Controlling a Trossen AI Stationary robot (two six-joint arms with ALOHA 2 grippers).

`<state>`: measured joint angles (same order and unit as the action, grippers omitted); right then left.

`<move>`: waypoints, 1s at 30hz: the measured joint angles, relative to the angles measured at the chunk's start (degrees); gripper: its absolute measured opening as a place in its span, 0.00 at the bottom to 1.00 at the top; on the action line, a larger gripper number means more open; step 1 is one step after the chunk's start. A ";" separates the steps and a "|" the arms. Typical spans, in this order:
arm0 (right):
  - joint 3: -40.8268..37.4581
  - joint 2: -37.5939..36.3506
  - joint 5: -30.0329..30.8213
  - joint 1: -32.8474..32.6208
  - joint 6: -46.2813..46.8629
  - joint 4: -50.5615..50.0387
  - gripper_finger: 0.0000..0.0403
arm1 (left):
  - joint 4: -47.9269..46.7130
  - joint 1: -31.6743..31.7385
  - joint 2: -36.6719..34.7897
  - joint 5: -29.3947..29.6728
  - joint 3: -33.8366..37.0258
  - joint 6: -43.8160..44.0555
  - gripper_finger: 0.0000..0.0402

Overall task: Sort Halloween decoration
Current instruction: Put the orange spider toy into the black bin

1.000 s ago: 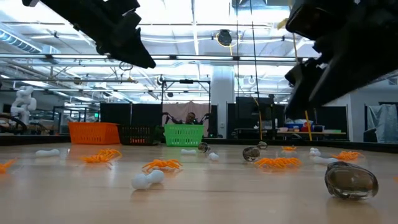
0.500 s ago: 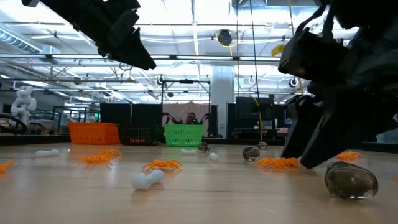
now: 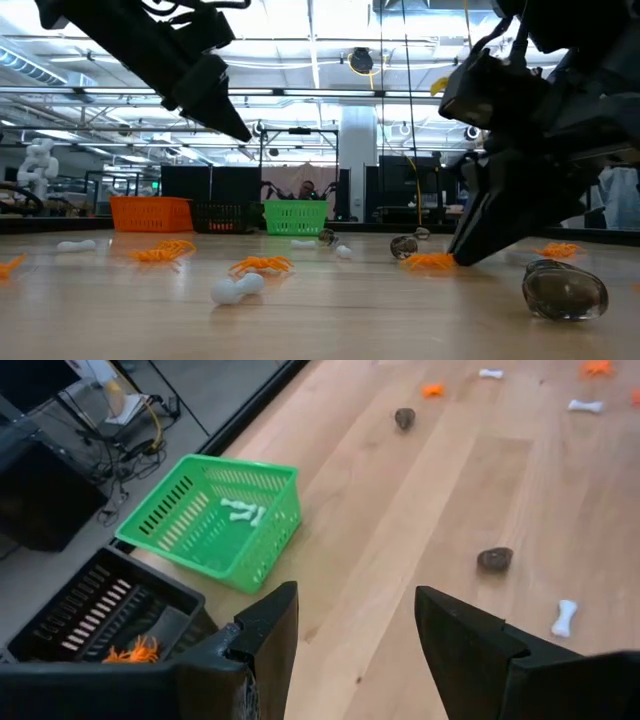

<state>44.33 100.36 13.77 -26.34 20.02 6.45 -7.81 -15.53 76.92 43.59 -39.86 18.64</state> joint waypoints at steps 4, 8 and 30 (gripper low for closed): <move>-0.14 -1.80 -0.55 0.45 -2.00 -1.07 0.02 | 0.08 0.00 -0.01 -0.35 0.00 -0.01 0.50; -0.26 -5.76 -0.62 0.54 -5.53 -1.34 0.00 | 0.15 0.00 -0.01 -0.36 0.00 -0.20 0.50; -0.13 -12.35 2.49 7.30 -29.57 25.55 0.00 | 30.39 -4.62 5.17 -22.42 -0.02 -33.86 0.50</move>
<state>44.21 88.01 16.26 -19.04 -9.55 32.00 22.58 -20.15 82.09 21.17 -39.88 -15.22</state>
